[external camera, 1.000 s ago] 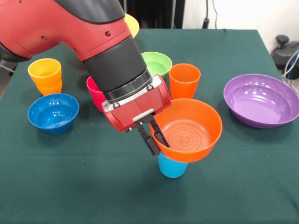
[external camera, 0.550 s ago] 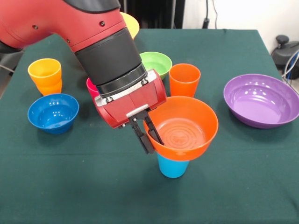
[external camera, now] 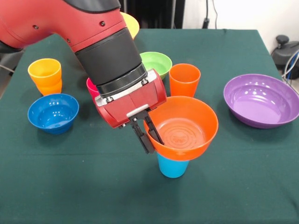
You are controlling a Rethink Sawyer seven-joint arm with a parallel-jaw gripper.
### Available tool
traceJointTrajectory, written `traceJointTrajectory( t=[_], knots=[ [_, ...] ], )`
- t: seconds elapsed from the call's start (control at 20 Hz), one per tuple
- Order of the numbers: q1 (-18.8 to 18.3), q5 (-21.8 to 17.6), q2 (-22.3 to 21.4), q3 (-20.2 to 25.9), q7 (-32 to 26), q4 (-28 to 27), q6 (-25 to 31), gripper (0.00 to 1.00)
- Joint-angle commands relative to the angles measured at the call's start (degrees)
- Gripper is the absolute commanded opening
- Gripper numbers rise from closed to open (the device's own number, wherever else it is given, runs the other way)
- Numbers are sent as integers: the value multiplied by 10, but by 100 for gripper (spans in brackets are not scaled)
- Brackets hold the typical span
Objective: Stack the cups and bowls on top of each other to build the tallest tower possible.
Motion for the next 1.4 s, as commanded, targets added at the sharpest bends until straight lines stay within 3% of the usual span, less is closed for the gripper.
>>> traceJointTrajectory(
  t=[0.05,1.4],
  knots=[
    [4,-38,6,-28,-142,7,15,0],
    [11,-88,-22,-62,-111,9,5,0]
  ],
)
